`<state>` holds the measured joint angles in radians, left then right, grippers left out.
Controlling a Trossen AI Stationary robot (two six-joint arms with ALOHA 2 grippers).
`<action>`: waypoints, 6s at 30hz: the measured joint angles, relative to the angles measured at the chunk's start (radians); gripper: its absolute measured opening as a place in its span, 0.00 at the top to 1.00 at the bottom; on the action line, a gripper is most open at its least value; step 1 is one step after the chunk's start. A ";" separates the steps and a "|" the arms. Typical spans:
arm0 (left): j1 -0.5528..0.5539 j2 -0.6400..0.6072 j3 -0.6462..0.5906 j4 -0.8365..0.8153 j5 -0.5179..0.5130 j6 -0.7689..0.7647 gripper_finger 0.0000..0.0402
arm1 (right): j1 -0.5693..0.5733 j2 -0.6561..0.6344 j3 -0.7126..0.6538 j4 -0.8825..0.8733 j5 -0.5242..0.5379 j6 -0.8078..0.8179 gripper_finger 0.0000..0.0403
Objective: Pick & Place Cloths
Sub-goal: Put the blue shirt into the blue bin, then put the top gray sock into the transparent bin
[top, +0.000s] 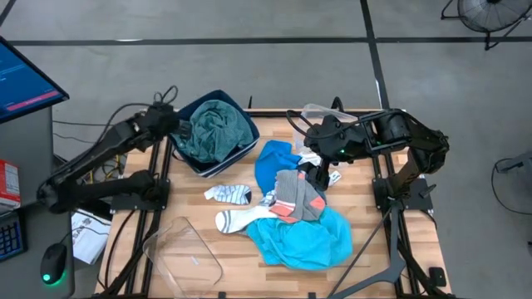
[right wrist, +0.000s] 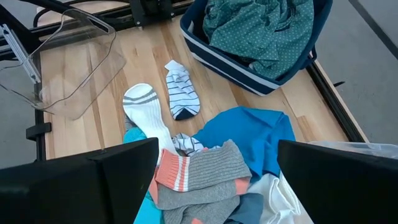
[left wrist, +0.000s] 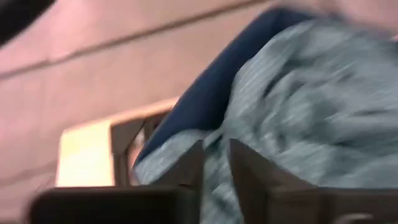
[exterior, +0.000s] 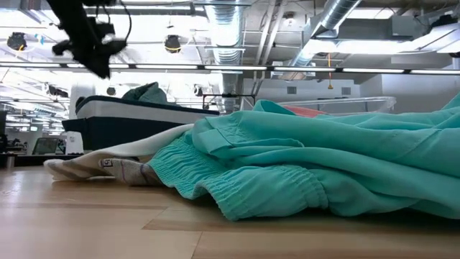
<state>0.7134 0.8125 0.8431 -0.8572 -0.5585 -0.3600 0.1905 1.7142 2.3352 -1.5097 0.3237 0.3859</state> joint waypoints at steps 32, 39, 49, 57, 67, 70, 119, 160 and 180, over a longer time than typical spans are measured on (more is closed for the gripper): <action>0.026 0.482 -0.175 0.451 0.278 -0.169 1.00 | 0.038 0.000 0.000 0.003 0.044 0.026 0.20; -0.041 0.618 -0.172 0.535 0.333 -0.173 1.00 | 0.038 0.000 0.000 0.004 0.044 0.025 0.20; 0.003 0.626 -0.166 0.523 0.353 -0.199 1.00 | 0.038 0.000 0.000 0.005 0.045 0.023 0.20; 0.009 0.296 -0.127 0.514 0.381 -0.120 0.94 | 0.038 0.000 0.000 0.005 0.045 0.023 0.20; -0.008 -0.037 -0.126 0.625 0.460 -0.059 0.77 | 0.060 0.000 0.000 0.004 0.044 0.004 0.20; -0.039 -0.043 -0.125 0.700 0.514 -0.059 0.81 | 0.064 0.000 0.000 0.005 0.044 0.000 0.20; -0.302 -0.174 -0.124 0.767 0.564 -0.120 0.47 | 0.082 -0.023 -0.162 -0.060 0.070 0.073 0.20; -0.556 -0.382 -0.123 0.964 0.689 -0.177 0.52 | -0.140 0.106 -1.163 0.951 -0.012 0.637 0.28; -0.556 -0.382 -0.123 0.961 0.700 -0.153 0.52 | -0.146 0.105 -0.901 0.853 -0.009 0.488 0.91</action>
<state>0.1574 0.4301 0.7197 0.1041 0.1410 -0.5129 0.0442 1.8194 1.4343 -0.6563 0.3145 0.8741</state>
